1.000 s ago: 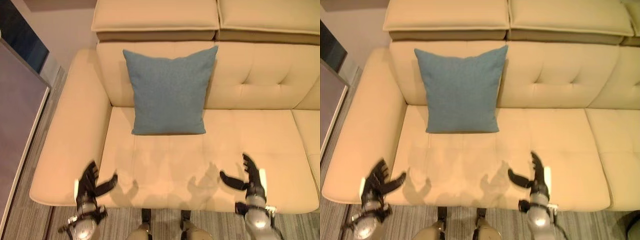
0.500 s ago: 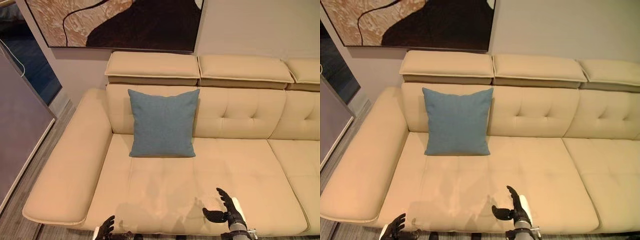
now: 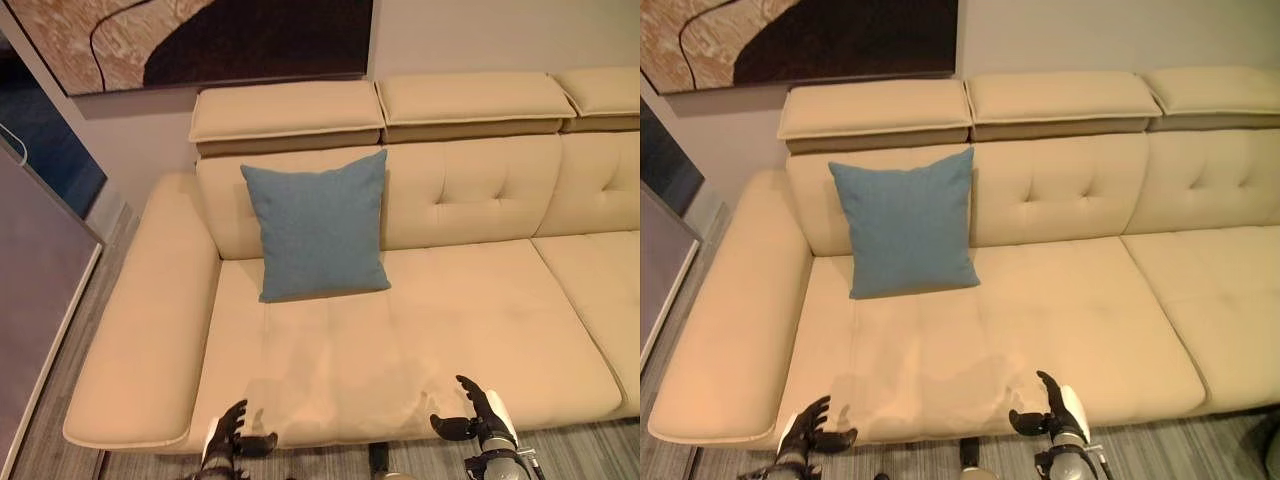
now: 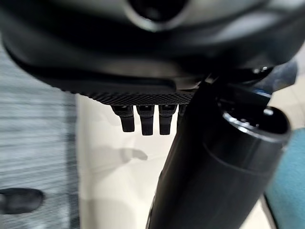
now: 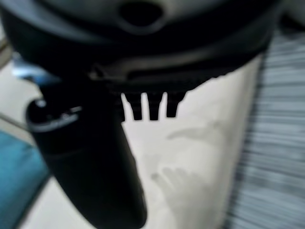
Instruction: Pick up all the scattered cushions and arrange them neatly on the sofa.
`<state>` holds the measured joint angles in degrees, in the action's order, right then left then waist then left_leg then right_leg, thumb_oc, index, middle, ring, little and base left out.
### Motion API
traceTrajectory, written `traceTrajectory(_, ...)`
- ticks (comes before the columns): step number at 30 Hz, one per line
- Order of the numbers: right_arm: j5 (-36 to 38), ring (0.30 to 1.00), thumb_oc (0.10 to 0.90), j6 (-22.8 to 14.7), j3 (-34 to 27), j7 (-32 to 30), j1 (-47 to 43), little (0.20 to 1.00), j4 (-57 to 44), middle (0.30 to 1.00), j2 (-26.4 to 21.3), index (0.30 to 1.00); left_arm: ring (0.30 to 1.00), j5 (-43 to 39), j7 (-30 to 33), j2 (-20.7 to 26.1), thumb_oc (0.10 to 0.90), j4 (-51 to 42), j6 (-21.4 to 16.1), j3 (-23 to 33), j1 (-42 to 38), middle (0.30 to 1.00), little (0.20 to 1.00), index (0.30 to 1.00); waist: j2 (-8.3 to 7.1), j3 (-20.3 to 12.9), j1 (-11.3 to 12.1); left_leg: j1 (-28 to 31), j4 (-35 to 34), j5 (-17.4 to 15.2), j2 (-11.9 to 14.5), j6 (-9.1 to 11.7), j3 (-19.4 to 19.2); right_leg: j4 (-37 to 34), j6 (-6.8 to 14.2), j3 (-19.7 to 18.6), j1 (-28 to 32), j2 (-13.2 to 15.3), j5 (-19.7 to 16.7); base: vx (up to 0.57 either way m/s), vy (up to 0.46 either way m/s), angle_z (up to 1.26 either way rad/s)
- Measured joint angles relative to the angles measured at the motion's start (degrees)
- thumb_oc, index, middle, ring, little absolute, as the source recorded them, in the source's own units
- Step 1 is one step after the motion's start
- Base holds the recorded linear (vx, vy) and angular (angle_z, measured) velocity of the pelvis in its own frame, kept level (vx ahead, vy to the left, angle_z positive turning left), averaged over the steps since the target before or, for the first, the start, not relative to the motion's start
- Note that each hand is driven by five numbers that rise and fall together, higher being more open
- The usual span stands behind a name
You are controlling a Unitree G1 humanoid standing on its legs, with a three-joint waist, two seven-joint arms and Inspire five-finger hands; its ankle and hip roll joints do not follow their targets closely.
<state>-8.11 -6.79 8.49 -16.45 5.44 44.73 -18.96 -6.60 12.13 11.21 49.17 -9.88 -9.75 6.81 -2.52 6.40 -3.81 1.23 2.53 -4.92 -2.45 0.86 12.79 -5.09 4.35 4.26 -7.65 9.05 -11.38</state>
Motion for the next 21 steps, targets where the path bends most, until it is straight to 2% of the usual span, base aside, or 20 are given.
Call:
traceTrajectory(2,0.0,0.900,0.800,0.0,-0.5,-0.4,-0.3,0.900,1.5,0.900,1.8,0.900,0.900,0.0,0.1,0.0,0.800,2.2,0.0,-1.1,-1.3,0.900,0.900,0.900,-1.81,-0.1,-0.5,-1.8,2.8,-0.5,-3.9,-1.6,-2.3,0.5,1.7,-2.1,-2.4,2.7,-2.9,-0.27,0.171,-0.70)
traceTrajectory(3,-0.1,0.900,0.800,0.8,0.3,0.1,-1.8,0.900,2.8,0.900,2.0,0.900,0.900,0.1,-0.1,-0.2,0.800,3.6,0.1,-1.6,-1.8,0.900,0.900,0.900,-2.00,0.3,-0.3,-2.7,2.7,-0.4,-4.9,-3.1,-4.6,-0.1,4.0,-3.6,-4.0,4.4,-2.4,-0.29,0.111,-0.80)
traceTrajectory(4,-0.2,0.900,0.800,1.0,0.6,0.1,-1.2,0.900,3.5,0.900,2.4,0.900,0.900,0.5,0.0,-0.3,0.800,4.2,0.1,-1.5,-1.8,0.900,0.900,0.900,-1.80,0.5,-0.3,-2.9,2.6,0.5,-5.6,-3.7,-6.0,-0.1,5.2,-2.7,-4.4,5.0,1.8,-0.29,0.110,-0.82)
traceTrajectory(5,-0.3,0.900,0.800,1.5,0.9,0.1,-1.4,0.900,4.7,0.900,2.8,0.900,0.900,0.6,0.1,0.1,0.800,4.3,0.0,-1.5,-1.5,0.900,0.900,0.900,-1.95,0.6,0.3,-3.5,3.6,0.5,-6.0,-4.0,-7.7,0.6,6.1,-2.8,-5.6,5.3,4.3,-0.34,0.078,-0.72)
traceTrajectory(6,-0.4,0.900,0.800,1.9,1.5,0.2,-2.0,0.900,5.4,0.900,2.7,0.900,0.900,0.6,0.1,0.6,0.800,4.3,0.1,-1.5,-1.4,0.900,0.900,0.900,-1.18,1.1,0.7,-4.2,4.2,0.6,-5.3,-4.5,-9.3,1.8,6.7,-2.0,-6.7,5.4,7.1,-0.33,0.072,-0.81)
traceTrajectory(7,-0.4,0.900,0.800,2.1,1.5,0.1,-2.2,0.900,5.4,0.900,2.4,0.900,0.900,0.6,0.1,0.7,0.800,4.4,0.1,-1.4,-1.3,0.900,0.900,0.900,0.17,1.8,1.2,-3.8,3.2,0.9,-4.2,-5.0,-10.0,3.4,7.0,0.7,-7.8,5.1,7.2,-0.38,0.086,-0.69)
traceTrajectory(8,-0.6,0.900,0.800,2.0,1.8,0.1,-2.2,0.900,5.8,0.900,2.0,0.900,0.900,0.8,0.2,1.1,0.800,3.7,0.1,-1.5,-0.8,0.900,0.900,0.900,1.48,2.6,2.0,-4.2,3.0,1.7,-2.4,-6.1,-12.5,11.3,6.4,6.7,-9.3,4.7,8.9,-0.21,0.041,-0.60)
traceTrajectory(9,-0.6,0.900,0.800,2.0,2.3,0.1,-2.3,0.900,6.2,0.900,1.8,0.900,0.900,1.0,0.2,1.4,0.800,3.4,0.1,-1.5,-0.8,0.900,0.900,0.900,2.17,3.4,3.1,-3.3,2.2,2.2,-1.5,-6.1,-13.3,17.6,6.1,9.7,-10.0,4.6,9.9,-0.12,0.024,-0.69)
traceTrajectory(10,-0.7,0.900,0.800,2.3,2.4,0.4,-1.6,0.900,6.3,0.900,1.9,0.900,0.900,1.1,0.2,2.2,0.800,3.1,0.1,-1.2,0.0,0.900,0.900,0.900,2.94,3.6,4.1,-1.8,0.6,3.0,0.2,-6.1,-14.5,27.8,5.9,10.4,-9.1,3.1,13.6,-0.17,-0.011,-0.61)
traceTrajectory(11,-0.7,0.900,0.800,2.2,2.4,0.4,-1.5,0.900,6.2,0.900,1.9,0.900,0.900,1.1,0.1,3.0,0.800,3.2,0.2,-1.0,0.5,0.900,0.900,0.900,2.76,3.6,4.5,-1.6,0.2,3.1,0.3,-6.1,-14.8,31.1,5.5,9.8,-8.1,2.7,15.7,-0.17,-0.046,-0.57)
traceTrajectory(12,-0.8,0.900,0.800,2.2,2.3,0.4,-1.7,0.900,6.1,0.900,1.9,0.900,0.900,1.1,0.2,3.5,0.800,3.2,0.2,-0.9,0.9,0.900,0.900,0.900,2.41,3.5,4.7,-1.6,-0.8,3.7,0.2,-5.8,-15.4,31.1,5.2,9.5,-6.4,2.5,16.5,-0.24,-0.102,-0.37)
traceTrajectory(13,-0.9,0.900,0.800,2.0,2.3,0.5,-2.3,0.900,6.6,0.900,2.0,0.900,0.900,1.2,0.0,4.0,0.800,3.3,0.2,0.0,1.7,0.900,0.900,0.900,1.53,3.2,5.2,-2.2,-1.2,4.5,0.5,-5.9,-17.4,32.8,5.0,10.2,-4.6,2.5,18.7,-0.18,-0.102,-0.58)
traceTrajectory(14,-1.0,0.900,0.800,1.9,2.3,0.5,-2.9,0.900,6.6,0.900,2.0,0.900,0.900,1.2,-0.1,4.2,0.800,3.7,0.2,0.4,1.9,0.900,0.900,0.900,1.33,3.1,6.3,-2.2,-2.0,5.1,1.2,-5.6,-19.2,34.1,4.3,11.5,-3.3,2.5,19.9,-0.15,-0.130,-1.19)
traceTrajectory(15,-1.5,0.900,0.800,1.7,2.4,0.6,-3.6,0.900,6.2,0.900,2.1,0.900,0.900,1.2,-0.1,3.8,0.800,4.0,0.3,0.5,2.1,0.900,0.900,0.900,1.23,3.0,9.0,-2.6,-2.1,5.2,2.8,-5.4,-22.8,30.7,5.7,15.1,1.4,2.6,22.1,-0.10,-0.115,-1.38)
traceTrajectory(16,-1.8,0.900,0.800,1.3,2.4,0.6,-3.8,0.900,6.2,0.900,2.4,0.900,0.900,1.2,-0.1,4.3,0.800,3.9,0.4,0.9,2.7,0.900,0.900,0.900,0.61,2.6,9.9,-3.0,-2.2,5.3,2.6,-4.8,-22.7,25.1,6.1,15.8,4.4,2.6,21.6,-0.07,-0.150,-1.25)
traceTrajectory(17,-1.9,0.900,0.800,1.1,2.5,0.6,-4.1,0.900,6.0,0.900,2.7,0.900,0.900,1.2,-0.2,4.7,0.800,3.9,0.4,0.7,3.1,0.900,0.900,0.900,-0.71,2.0,9.8,-3.4,-2.6,5.9,2.0,-3.8,-23.3,17.7,5.7,14.6,7.8,2.0,20.9,-0.05,-0.153,-0.58)
traceTrajectory(18,-1.9,0.900,0.800,1.1,2.6,0.7,-4.7,0.900,6.3,0.900,2.4,0.900,0.900,1.2,-0.2,4.1,0.800,4.5,0.7,0.7,3.0,0.900,0.900,0.900,-0.79,1.9,9.3,-3.7,-3.0,6.8,2.2,-2.7,-23.5,11.7,2.8,13.5,9.7,0.7,20.1,-0.02,-0.115,-0.34)
traceTrajectory(19,-1.9,0.900,0.800,1.3,2.6,0.7,-4.8,0.900,6.5,0.900,2.1,0.900,0.900,1.2,-0.2,3.3,0.800,4.4,0.9,0.6,3.0,0.900,0.900,0.900,0.01,1.8,9.2,-3.8,-3.0,7.7,3.1,-2.3,-23.1,9.6,2.4,12.8,10.4,-0.9,18.3,-0.04,-0.162,-0.36)
traceTrajectory(21,-1.9,0.900,0.800,1.3,2.9,0.6,-3.7,0.900,6.1,0.900,1.9,0.900,0.900,1.2,-0.3,2.6,0.800,4.2,0.8,0.2,3.3,0.900,0.900,0.900,0.34,0.4,9.2,-4.5,-2.8,8.4,4.3,-1.2,-20.7,5.8,0.9,11.9,11.5,-2.9,16.4,-0.04,-0.132,-0.23)
